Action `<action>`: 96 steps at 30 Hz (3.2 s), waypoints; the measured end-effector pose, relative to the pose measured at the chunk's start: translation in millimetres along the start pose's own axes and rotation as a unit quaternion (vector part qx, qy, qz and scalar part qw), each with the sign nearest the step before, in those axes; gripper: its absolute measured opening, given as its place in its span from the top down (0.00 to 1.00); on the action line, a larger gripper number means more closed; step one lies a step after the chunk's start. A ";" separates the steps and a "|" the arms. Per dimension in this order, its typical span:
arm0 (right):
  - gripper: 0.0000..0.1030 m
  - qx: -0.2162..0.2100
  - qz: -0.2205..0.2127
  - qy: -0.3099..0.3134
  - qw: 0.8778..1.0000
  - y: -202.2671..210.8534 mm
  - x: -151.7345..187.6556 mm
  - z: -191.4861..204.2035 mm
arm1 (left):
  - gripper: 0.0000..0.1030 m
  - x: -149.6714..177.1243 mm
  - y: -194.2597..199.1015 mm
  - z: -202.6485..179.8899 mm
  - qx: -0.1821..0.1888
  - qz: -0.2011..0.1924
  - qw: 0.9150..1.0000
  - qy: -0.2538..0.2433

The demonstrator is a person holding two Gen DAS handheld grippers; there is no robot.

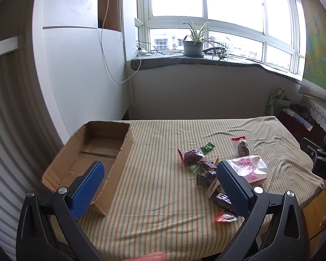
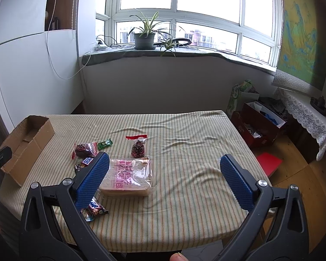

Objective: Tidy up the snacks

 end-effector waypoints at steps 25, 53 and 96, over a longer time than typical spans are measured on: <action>0.00 -0.001 0.003 0.000 1.000 0.9 -1.3 1.2 | 0.01 -3.2 0.2 5.1 0.008 -0.006 1.000 0.017; 0.00 -0.005 0.152 0.002 0.988 -65.4 144.2 -7.2 | 0.01 135.6 -67.3 -16.9 0.024 0.166 0.986 -0.006; 0.72 -0.382 0.195 0.150 0.891 -116.1 118.9 114.6 | 0.63 128.7 -68.0 -120.0 0.296 0.083 0.944 -0.119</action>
Point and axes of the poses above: each gripper's, at about its wrist camera, not at the fingertips, and y roughly against the way its jaws point, z to its left, x to its underside, the point moved 7 cm from there along -y, roughly the way its jaws point, and after that the axes turned 5 degrees about -x, right-handed, at the moved point
